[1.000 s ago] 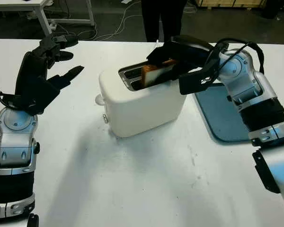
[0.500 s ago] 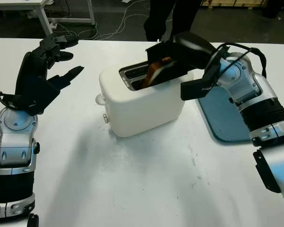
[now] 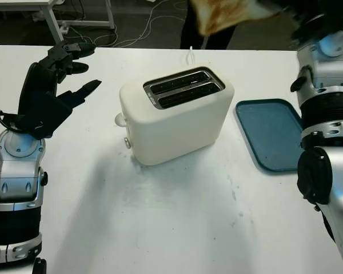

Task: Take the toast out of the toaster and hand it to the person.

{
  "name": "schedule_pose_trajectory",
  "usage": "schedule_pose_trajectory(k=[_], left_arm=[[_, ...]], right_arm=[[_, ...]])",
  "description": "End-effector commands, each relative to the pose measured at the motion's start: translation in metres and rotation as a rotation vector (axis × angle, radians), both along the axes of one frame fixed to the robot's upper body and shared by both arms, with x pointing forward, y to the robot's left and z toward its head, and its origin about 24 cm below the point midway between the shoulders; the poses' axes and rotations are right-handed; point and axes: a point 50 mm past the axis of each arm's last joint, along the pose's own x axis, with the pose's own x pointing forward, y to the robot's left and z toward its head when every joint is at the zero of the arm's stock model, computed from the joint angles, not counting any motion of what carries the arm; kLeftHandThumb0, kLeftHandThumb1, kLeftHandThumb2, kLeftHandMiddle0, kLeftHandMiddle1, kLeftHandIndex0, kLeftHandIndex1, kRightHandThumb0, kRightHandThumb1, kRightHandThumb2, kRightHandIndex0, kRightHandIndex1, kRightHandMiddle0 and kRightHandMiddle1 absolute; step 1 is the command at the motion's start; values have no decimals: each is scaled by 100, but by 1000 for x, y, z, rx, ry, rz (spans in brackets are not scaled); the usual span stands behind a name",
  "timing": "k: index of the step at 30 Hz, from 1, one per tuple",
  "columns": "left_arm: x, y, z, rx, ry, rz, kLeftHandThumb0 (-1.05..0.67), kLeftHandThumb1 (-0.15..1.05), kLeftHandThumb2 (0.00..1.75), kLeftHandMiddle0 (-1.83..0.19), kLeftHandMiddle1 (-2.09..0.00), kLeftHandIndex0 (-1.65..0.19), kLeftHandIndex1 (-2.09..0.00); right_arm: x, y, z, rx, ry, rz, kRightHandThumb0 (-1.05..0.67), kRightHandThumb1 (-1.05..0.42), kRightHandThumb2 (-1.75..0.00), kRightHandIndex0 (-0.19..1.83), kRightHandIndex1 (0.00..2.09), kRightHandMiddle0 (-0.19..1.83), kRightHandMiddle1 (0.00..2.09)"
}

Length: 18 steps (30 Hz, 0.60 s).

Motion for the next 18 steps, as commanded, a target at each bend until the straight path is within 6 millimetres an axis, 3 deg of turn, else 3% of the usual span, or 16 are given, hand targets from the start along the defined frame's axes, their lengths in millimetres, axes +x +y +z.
schedule_pose_trajectory(k=[1,7,9,11,15,18], left_arm=[[-1,1,0,7,-1,5,-38,92,13,-16,-93,-31,-54],[0,1,-1,9,-4,5,-39,92,14,-17,-93,-31,-54],[0,1,0,13,-3,5,-39,92,14,-17,-93,-31,-54],[0,0,0,16,0,6,-39,92,15,-16,-93,-31,-54],[0,1,-1,5,0,4,-39,92,14,-16,-93,-31,-54],[-1,1,-1,13,3,8,-40,92,14,-16,-93,-31,-53]], right_arm=[[-4,-11,14,74,-26,-3,-27,-82,-8,109,175,83,175],[2,-34,-4,293,62,-117,-14,-78,-17,110,175,88,175],[5,-40,-15,324,103,-198,-8,-57,-60,111,175,91,175],[9,-44,-28,363,165,-271,-3,-55,-76,108,175,86,175],[16,-44,-64,378,287,-368,8,-64,-74,100,175,75,175],[19,-38,-87,397,372,-399,13,-80,-58,92,175,62,175]])
